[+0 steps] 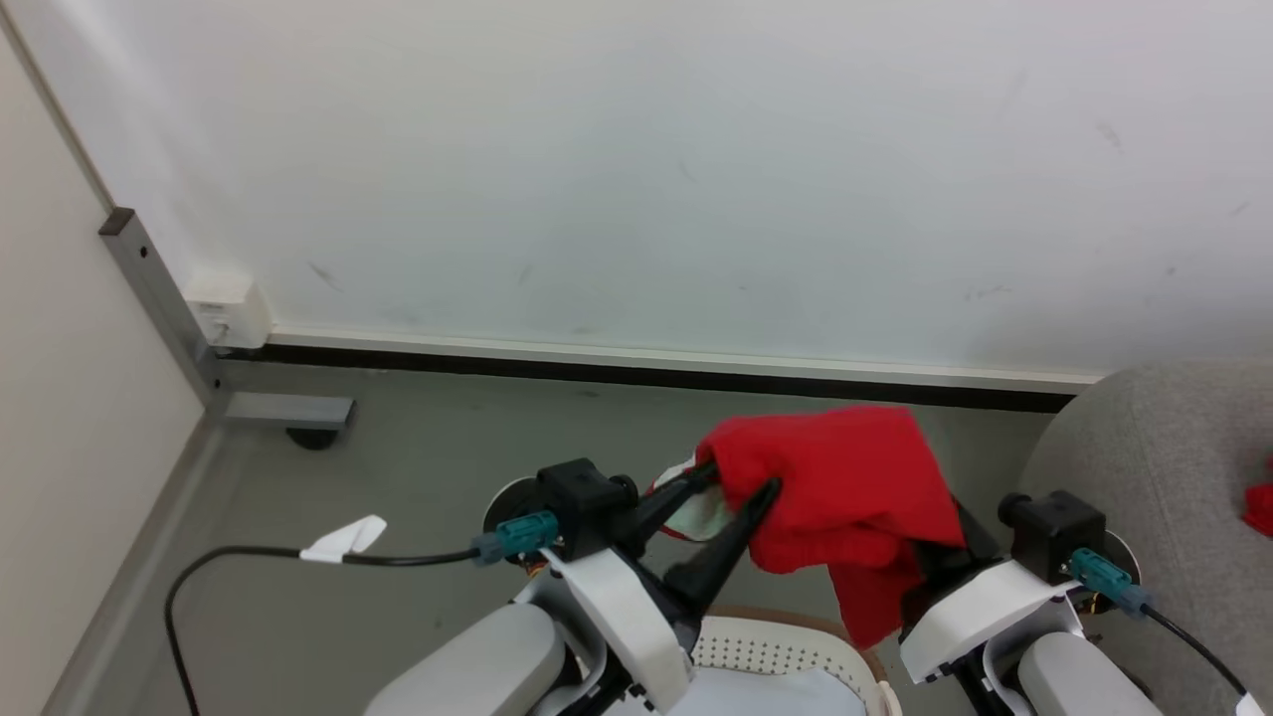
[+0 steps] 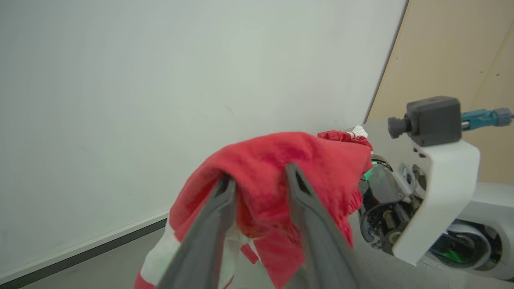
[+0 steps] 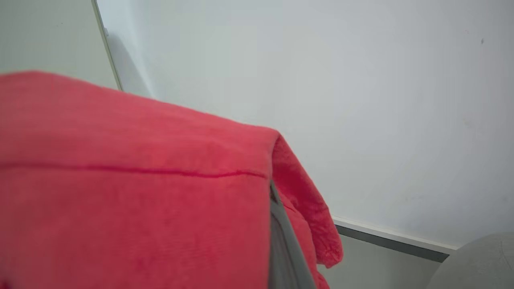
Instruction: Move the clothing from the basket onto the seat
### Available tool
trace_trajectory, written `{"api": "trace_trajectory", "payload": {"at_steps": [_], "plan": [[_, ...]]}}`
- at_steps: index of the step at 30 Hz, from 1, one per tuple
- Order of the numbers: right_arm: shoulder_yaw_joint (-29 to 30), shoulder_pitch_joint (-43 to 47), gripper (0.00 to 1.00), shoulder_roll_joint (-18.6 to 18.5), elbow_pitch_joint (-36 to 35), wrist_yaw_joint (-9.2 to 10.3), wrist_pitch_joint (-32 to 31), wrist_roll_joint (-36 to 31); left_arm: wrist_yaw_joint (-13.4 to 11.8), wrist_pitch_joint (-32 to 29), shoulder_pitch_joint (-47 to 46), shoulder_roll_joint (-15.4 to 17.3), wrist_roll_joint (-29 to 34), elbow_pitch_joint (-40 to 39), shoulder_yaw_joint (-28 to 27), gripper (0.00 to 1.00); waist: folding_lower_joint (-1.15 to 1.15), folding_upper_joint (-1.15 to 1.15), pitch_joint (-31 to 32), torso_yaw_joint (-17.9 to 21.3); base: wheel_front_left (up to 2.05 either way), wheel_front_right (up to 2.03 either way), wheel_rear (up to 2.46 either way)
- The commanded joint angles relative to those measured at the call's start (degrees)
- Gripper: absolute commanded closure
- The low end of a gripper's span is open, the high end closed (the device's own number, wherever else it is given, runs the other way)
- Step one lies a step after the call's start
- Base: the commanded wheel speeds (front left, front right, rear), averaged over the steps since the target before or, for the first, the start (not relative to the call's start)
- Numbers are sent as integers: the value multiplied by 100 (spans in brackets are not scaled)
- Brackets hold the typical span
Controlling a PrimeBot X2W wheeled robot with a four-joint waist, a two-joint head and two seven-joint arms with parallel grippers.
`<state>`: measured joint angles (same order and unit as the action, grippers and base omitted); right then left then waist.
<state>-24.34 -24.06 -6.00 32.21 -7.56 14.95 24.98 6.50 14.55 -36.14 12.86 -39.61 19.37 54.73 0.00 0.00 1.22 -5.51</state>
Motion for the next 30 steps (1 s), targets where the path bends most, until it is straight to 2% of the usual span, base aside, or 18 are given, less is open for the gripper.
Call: {"api": "trace_trajectory", "payload": {"at_steps": [1,8,17,30], "plan": [[86,103,100,-82,-68,15,13,17,-29,16,125,39,29,-24,-6,0,0,0,-14,104,0,0,0],[577,124,100,-277,-358,15,14,-5,-88,58,415,122,85,-73,-109,0,0,0,-77,527,0,0,0],[1094,319,100,-468,-827,14,13,-254,-142,57,606,94,263,-385,-486,0,0,0,-249,1315,0,0,0],[1555,647,100,-361,-1456,14,13,-328,-63,58,843,60,986,-594,-1005,0,0,0,-509,2523,0,0,0]]}}
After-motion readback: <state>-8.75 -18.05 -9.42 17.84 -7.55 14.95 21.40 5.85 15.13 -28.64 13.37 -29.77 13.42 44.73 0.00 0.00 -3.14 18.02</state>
